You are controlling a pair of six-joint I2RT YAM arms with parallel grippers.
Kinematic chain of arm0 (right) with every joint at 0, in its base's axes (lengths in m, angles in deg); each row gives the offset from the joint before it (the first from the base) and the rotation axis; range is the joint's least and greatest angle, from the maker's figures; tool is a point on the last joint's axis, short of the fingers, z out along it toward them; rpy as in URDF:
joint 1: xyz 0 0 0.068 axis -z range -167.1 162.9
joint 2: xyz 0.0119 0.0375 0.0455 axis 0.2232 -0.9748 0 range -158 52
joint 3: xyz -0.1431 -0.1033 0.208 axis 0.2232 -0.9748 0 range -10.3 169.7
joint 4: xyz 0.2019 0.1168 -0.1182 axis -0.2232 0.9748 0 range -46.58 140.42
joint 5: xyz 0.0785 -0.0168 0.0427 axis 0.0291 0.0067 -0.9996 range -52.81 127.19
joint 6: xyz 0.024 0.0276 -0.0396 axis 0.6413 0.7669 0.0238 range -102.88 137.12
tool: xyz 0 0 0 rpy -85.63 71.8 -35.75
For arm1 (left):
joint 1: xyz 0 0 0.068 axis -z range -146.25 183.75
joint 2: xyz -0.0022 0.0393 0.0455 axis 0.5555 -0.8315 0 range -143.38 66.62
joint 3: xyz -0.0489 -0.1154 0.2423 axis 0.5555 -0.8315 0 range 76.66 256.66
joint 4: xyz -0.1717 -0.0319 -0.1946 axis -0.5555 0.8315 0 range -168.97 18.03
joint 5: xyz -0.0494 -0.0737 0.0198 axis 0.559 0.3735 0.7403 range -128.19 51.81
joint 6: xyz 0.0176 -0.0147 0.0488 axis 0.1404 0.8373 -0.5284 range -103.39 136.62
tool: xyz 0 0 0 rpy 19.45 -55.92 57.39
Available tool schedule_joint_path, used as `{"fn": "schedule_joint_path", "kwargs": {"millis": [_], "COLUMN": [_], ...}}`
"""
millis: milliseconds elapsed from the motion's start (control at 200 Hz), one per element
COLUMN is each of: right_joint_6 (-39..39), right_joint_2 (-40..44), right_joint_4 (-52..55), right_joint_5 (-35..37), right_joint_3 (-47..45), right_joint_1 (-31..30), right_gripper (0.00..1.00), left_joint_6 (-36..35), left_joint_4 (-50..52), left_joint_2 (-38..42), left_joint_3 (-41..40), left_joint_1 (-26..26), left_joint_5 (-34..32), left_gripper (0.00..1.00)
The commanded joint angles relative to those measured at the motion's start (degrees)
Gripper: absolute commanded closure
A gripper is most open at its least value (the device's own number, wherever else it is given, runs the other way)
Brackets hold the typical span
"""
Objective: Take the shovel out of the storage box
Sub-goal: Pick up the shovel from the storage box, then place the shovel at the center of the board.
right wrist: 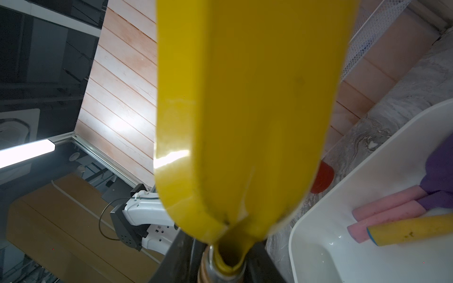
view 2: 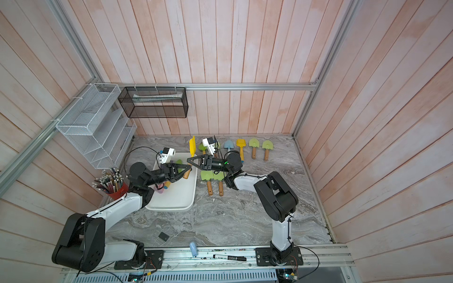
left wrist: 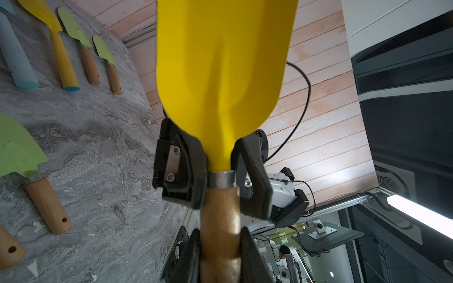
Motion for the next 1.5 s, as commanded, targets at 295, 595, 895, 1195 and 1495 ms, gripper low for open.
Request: {"fn": "schedule_joint_path", "kwargs": {"millis": [295,595,895,1195,1495], "right_joint_6": [2.7,-15.8,-37.5,-50.2,-54.3], "right_joint_2": [0.8,9.1,15.5,14.7,11.9], "right_joint_4": [-4.7,29.7,66.4,90.1,98.0], "right_joint_5": [1.0,3.3,15.8,34.9,46.3], "right_joint_3": [-1.8,-6.0,-3.2,2.5,3.6], "right_joint_1": [2.5,9.4,12.9,13.2,12.0], "right_gripper": [0.83,0.83,0.82,0.82,0.83], "left_joint_6": [-9.1,-41.7,-48.9,-50.0,-50.6], "left_joint_4": [11.7,56.3,67.6,68.3,67.2], "left_joint_2": [2.4,5.6,2.2,-0.3,-5.1], "left_joint_3": [2.6,12.0,12.8,12.7,12.6], "left_joint_1": [-1.1,-4.9,-4.6,-3.4,-1.9], "left_joint_5": [-0.5,-17.9,-42.3,-51.0,-55.7], "left_gripper": [0.42,0.39,0.40,0.40,0.40]}}
